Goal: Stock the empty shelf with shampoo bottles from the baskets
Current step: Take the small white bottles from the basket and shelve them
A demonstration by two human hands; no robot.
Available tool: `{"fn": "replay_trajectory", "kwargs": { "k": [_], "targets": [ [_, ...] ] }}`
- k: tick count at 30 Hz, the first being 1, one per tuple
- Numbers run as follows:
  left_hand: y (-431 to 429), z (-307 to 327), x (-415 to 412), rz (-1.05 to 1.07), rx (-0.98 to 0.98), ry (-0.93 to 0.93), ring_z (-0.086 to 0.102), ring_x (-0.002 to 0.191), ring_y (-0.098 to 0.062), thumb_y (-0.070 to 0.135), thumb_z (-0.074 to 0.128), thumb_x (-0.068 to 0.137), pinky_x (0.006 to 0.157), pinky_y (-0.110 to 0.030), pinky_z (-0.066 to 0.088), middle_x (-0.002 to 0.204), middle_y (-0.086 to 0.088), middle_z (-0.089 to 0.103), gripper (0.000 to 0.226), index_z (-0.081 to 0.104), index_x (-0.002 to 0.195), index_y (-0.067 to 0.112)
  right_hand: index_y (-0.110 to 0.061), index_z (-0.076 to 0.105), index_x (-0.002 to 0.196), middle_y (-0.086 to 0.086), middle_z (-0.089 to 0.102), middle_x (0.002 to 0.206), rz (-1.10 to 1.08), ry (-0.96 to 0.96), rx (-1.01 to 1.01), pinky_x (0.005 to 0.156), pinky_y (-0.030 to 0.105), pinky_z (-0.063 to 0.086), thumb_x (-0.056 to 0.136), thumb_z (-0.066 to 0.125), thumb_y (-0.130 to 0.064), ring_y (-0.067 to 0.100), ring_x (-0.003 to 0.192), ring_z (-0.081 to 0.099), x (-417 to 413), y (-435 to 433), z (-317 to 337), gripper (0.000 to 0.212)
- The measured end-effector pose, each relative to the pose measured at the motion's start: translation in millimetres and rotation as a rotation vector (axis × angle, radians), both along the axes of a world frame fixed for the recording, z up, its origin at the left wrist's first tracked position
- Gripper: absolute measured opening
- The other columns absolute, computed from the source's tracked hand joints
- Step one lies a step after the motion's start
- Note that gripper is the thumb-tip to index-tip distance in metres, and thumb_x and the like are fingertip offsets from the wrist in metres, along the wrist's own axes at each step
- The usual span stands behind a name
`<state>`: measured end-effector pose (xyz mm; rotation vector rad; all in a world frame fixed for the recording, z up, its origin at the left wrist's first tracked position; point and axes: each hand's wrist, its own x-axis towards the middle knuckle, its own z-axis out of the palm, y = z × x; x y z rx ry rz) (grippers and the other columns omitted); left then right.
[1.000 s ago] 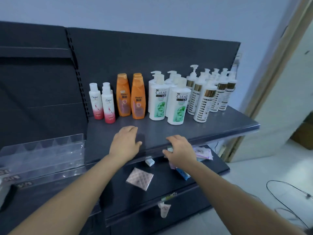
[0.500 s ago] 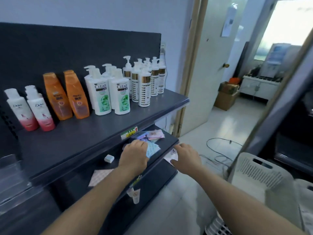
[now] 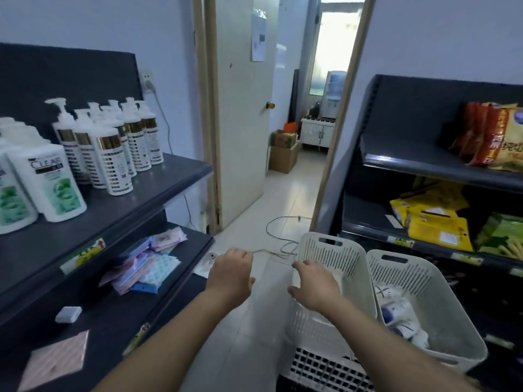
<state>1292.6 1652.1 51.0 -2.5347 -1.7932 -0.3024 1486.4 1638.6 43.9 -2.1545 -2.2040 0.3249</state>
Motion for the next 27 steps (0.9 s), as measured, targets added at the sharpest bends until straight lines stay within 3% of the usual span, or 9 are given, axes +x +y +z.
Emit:
{"fn": "replay_trajectory", "kwargs": {
  "k": [12,15,17,21,27],
  "targets": [
    [48,-23,233,-0.229,-0.091,0.026,0.050,0.116,-0.021,0.035,0.059,0.091,0.095,-0.033,0.042,0.122,-0.001,0.057,0.030,0.054,0.114,0.016,-0.018,0.051,0.134,0.007,0.055,0.130,-0.230,-0.009,-0.103,0.097,0.038,0.046,0.086,0.064,-0.039,0.028,0.123,0.049,224,4,-23,0.054],
    [57,-33,281,-0.285,-0.141,0.054,0.051,0.114,-0.020,0.039,0.057,0.089,0.094,-0.039,0.046,0.118,0.001,0.058,0.030,0.054,0.111,0.020,-0.018,0.053,0.133,0.007,0.055,0.129,-0.291,-0.007,-0.135,0.098,0.037,0.046,0.086,0.062,-0.038,0.028,0.124,0.049,270,2,-36,0.052],
    [63,-38,309,-0.327,-0.146,0.088,0.053,0.114,-0.020,0.041,0.053,0.088,0.091,-0.043,0.047,0.119,0.003,0.057,0.032,0.053,0.114,0.022,-0.018,0.050,0.136,0.008,0.053,0.132,-0.340,0.005,-0.166,0.100,0.036,0.044,0.087,0.060,-0.037,0.028,0.126,0.047,296,1,-46,0.054],
    [77,-53,362,-0.440,-0.124,0.169,0.048,0.121,-0.021,0.029,0.047,0.097,0.089,-0.033,0.037,0.128,-0.001,0.053,0.030,0.051,0.124,0.017,-0.018,0.049,0.138,0.009,0.052,0.135,-0.418,0.040,-0.219,0.104,0.035,0.042,0.088,0.061,-0.038,0.027,0.128,0.046,342,8,-70,0.055],
    [117,-112,439,-0.560,-0.287,0.209,0.044,0.124,-0.024,0.024,0.058,0.089,0.102,-0.033,0.036,0.133,-0.007,0.052,0.046,0.047,0.132,0.013,-0.019,0.052,0.135,0.009,0.058,0.132,-0.519,0.065,-0.299,0.104,0.037,0.043,0.087,0.061,-0.045,0.027,0.124,0.051,391,22,-108,0.055]
  ]
}}
